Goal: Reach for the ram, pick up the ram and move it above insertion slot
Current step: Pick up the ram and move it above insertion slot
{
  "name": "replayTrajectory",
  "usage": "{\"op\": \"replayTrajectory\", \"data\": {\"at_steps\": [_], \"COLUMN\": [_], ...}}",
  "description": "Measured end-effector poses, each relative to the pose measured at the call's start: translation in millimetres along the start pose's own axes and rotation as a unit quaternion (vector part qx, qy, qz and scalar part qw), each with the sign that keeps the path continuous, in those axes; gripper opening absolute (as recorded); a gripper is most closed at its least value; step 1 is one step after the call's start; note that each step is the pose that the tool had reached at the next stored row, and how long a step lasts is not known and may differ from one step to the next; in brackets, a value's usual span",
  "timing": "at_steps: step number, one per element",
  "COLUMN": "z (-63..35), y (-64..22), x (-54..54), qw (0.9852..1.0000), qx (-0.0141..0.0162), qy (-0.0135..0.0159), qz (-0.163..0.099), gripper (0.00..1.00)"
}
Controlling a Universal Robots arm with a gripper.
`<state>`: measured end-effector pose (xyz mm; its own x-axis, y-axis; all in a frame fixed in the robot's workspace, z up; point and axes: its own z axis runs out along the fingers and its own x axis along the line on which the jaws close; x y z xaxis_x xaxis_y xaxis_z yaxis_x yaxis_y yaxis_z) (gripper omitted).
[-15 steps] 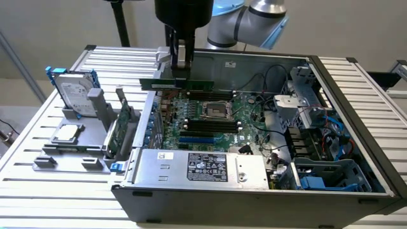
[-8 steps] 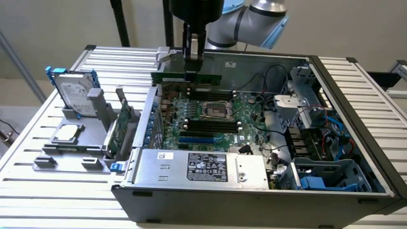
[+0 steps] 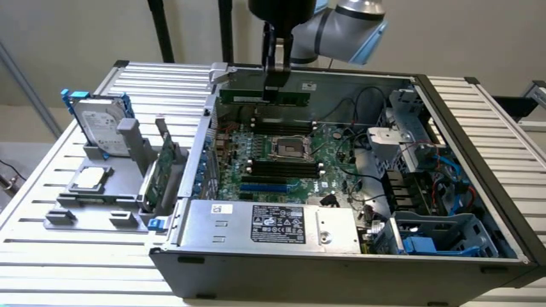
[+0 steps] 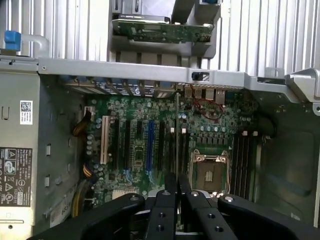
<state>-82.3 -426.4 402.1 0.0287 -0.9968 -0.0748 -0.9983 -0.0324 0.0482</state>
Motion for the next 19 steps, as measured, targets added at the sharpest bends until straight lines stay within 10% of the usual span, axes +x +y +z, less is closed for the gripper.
{"op": "replayTrajectory", "data": {"at_steps": [19], "z": [4.2], "y": [-34.8], "x": [-13.9], "qw": [0.9999], "qx": [0.0049], "qy": [-0.0005], "qz": [0.012], "gripper": [0.13]}}
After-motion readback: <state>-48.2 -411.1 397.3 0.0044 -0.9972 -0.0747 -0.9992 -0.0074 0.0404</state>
